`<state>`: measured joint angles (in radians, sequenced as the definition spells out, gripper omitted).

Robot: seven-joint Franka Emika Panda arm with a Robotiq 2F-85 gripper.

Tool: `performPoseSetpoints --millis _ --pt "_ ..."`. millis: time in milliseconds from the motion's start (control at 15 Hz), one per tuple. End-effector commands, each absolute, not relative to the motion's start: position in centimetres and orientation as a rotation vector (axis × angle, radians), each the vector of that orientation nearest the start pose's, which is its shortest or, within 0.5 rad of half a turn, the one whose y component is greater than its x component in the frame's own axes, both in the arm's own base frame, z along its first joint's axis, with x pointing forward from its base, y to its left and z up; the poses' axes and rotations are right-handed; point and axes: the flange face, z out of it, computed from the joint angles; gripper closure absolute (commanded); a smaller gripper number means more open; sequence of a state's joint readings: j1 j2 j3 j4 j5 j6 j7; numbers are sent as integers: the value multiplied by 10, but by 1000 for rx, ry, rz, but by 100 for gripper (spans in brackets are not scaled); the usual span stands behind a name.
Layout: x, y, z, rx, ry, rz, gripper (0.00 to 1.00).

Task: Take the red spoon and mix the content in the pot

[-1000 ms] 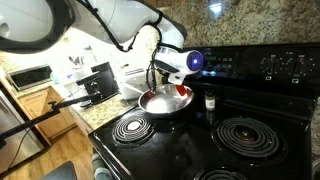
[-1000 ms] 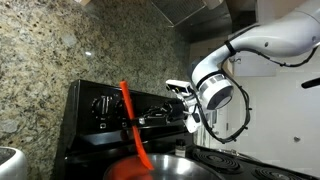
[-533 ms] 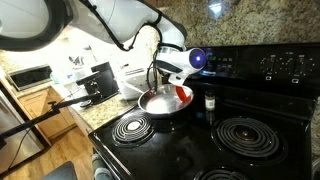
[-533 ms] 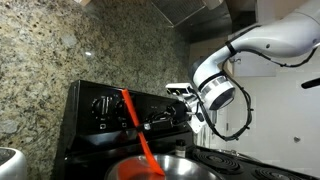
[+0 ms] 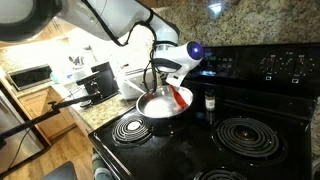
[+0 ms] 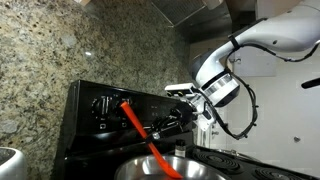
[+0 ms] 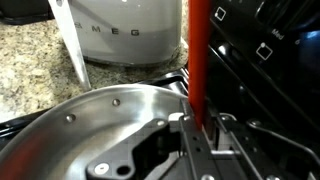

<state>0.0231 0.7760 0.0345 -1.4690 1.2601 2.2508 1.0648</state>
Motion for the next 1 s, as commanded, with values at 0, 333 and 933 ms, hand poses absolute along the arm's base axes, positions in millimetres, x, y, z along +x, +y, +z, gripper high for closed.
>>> performPoseSetpoints --millis 0,333,933 --pt "714 65 245 -1372 1863 636 96" --pt "703 80 255 -1407 1809 695 96" --pt "686 96 305 -1393 1671 717 96"
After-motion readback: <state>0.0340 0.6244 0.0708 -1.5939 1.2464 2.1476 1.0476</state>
